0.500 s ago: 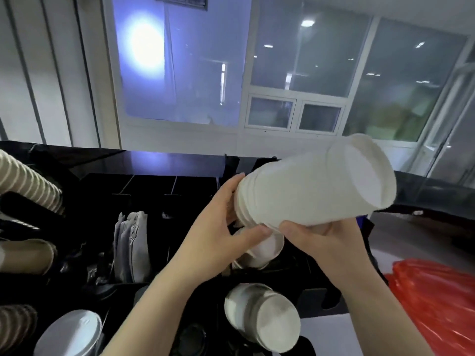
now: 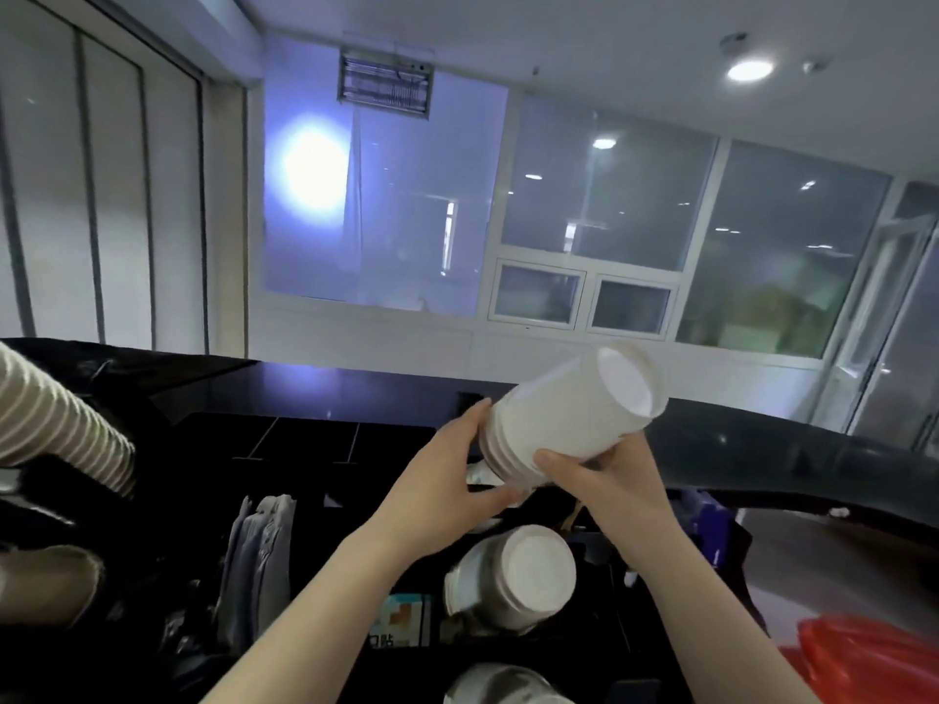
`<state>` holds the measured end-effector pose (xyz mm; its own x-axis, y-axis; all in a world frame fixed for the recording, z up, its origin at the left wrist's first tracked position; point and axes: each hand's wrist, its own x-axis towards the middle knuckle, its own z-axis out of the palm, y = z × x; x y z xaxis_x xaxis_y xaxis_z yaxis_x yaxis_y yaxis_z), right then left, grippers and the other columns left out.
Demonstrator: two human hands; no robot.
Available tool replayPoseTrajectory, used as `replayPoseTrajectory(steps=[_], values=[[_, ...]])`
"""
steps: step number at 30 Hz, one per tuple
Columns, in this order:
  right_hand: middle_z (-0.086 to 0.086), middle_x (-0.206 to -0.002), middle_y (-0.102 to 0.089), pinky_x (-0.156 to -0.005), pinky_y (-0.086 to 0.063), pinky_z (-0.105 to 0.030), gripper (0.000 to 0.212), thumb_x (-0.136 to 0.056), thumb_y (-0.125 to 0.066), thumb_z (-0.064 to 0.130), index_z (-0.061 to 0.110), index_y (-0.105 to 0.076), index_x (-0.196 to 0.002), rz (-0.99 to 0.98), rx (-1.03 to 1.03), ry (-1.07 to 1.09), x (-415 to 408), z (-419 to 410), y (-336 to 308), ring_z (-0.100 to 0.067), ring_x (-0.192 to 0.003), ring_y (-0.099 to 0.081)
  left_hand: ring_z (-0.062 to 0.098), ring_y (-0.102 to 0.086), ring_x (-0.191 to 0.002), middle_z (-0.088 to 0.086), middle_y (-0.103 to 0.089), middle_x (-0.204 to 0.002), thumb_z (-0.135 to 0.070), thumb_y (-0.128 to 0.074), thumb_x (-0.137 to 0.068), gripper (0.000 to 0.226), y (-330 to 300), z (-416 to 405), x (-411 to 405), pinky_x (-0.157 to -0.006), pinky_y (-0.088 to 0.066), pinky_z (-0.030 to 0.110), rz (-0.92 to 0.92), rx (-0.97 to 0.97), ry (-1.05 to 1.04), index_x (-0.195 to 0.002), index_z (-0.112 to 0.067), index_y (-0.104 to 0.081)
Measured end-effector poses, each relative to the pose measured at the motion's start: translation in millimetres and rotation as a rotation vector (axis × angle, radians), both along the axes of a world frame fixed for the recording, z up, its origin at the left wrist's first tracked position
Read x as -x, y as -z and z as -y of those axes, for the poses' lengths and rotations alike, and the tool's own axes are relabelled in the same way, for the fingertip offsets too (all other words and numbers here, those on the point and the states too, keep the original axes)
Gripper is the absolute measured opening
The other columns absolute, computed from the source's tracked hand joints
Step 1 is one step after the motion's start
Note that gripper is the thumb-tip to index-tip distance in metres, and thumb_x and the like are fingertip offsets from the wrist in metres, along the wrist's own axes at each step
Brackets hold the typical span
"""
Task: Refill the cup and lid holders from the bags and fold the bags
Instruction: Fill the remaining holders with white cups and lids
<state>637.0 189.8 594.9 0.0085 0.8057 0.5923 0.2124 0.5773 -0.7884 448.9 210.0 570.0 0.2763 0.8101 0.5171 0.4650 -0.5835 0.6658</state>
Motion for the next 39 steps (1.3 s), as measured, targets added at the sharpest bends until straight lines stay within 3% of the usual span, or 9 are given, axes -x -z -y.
replayPoseTrajectory(steps=[4, 8, 10, 13, 19, 24, 29, 34, 39], values=[[0.003, -0.120, -0.062, -0.089, -0.052, -0.025, 0.081, -0.061, -0.088, 0.012, 0.017, -0.046, -0.131, 0.079, 0.038, 0.072, 7.0, -10.8, 7.6, -0.009, -0.112, -0.059, -0.017, -0.043, -0.118, -0.041, -0.045, -0.127, -0.052, -0.064, -0.068, 0.071, 12.6, -2.3, 0.8, -0.100, -0.039, 0.012, 0.008, 0.047, 0.020, -0.126, -0.069, -0.025], [-0.001, -0.113, -0.064, -0.086, -0.054, -0.029, 0.076, -0.050, -0.088, 0.034, 0.019, -0.057, -0.118, 0.177, 0.014, 0.161, 12.9, -17.7, 14.2, -0.012, -0.106, -0.062, -0.026, -0.032, -0.117, -0.050, -0.034, -0.125, -0.045, -0.069, -0.068, 0.082, 23.2, -8.0, 1.3, -0.090, -0.025, -0.004, 0.036, 0.050, 0.002, -0.119, -0.079, -0.015], [-0.007, -0.112, -0.063, -0.087, -0.054, -0.038, 0.069, -0.053, -0.089, 0.028, 0.017, -0.059, -0.114, 0.234, 0.083, 0.155, 15.2, -19.7, 20.6, -0.020, -0.106, -0.062, -0.021, -0.027, -0.121, -0.037, -0.029, -0.135, -0.045, -0.071, -0.067, 0.089, 32.3, -11.9, 0.6, -0.091, -0.019, -0.002, 0.037, 0.059, -0.009, -0.133, -0.067, -0.015], [0.006, -0.115, -0.060, -0.082, -0.051, -0.020, 0.067, -0.060, -0.088, 0.018, 0.033, -0.054, -0.115, 0.220, 0.126, 0.124, 13.7, -17.1, 28.0, -0.003, -0.103, -0.060, -0.010, -0.035, -0.124, -0.025, -0.037, -0.141, -0.043, -0.070, -0.071, 0.085, 38.5, -17.0, -0.6, -0.098, -0.027, 0.006, 0.054, 0.083, -0.002, -0.142, -0.048, -0.023], [0.015, -0.122, -0.055, -0.080, -0.049, -0.010, 0.055, -0.078, -0.074, 0.024, 0.047, -0.052, -0.122, 0.107, -0.030, 0.142, 9.0, -6.5, 12.8, 0.004, -0.110, -0.055, -0.014, -0.042, -0.112, -0.037, -0.042, -0.119, -0.026, -0.067, -0.087, 0.067, 44.0, -20.5, -2.9, -0.085, -0.028, -0.005, 0.087, 0.129, -0.043, -0.144, -0.034, -0.033], [0.019, -0.094, -0.067, -0.078, -0.044, -0.006, 0.026, -0.083, -0.071, 0.010, 0.035, -0.070, -0.091, 0.468, -0.067, 0.270, 14.3, -9.0, 19.0, 0.007, -0.092, -0.058, -0.013, -0.040, -0.113, -0.030, -0.044, -0.123, -0.026, -0.064, -0.090, 0.067, 46.6, -21.5, -3.0, -0.085, -0.028, -0.002, 0.080, 0.130, -0.044, -0.146, -0.035, -0.029], [0.023, -0.081, -0.064, -0.074, -0.038, 0.000, 0.021, -0.078, -0.073, 0.006, 0.026, -0.076, -0.085, 0.537, -0.136, 0.315, 15.1, -10.4, 19.5, 0.006, -0.090, -0.057, -0.013, -0.043, -0.113, -0.032, -0.045, -0.121, -0.021, -0.064, -0.089, 0.065, 46.4, -19.8, -3.4, -0.084, -0.028, -0.007, 0.110, 0.152, -0.049, -0.145, -0.035, -0.032], [0.021, -0.099, -0.068, -0.082, -0.037, 0.000, 0.026, -0.084, -0.068, 0.008, 0.030, -0.074, -0.095, 0.423, -0.100, 0.238, 12.9, 4.4, 24.5, 0.014, -0.097, -0.057, -0.007, -0.039, -0.123, -0.022, -0.043, -0.135, -0.023, -0.065, -0.088, 0.076, 48.5, -11.7, 0.2, -0.090, -0.027, 0.003, 0.109, 0.158, -0.066, -0.150, -0.033, -0.022], [0.018, -0.094, -0.066, -0.072, -0.045, -0.009, 0.024, -0.081, -0.070, 0.010, 0.031, -0.071, -0.092, 0.234, -0.143, 0.349, 3.2, 28.6, 39.8, -0.004, -0.084, -0.062, -0.011, -0.024, -0.132, -0.027, -0.026, -0.141, -0.037, -0.072, -0.079, 0.095, 58.8, 12.6, 6.7, -0.102, -0.022, 0.006, 0.197, 0.182, -0.019, -0.152, -0.031, -0.012]])
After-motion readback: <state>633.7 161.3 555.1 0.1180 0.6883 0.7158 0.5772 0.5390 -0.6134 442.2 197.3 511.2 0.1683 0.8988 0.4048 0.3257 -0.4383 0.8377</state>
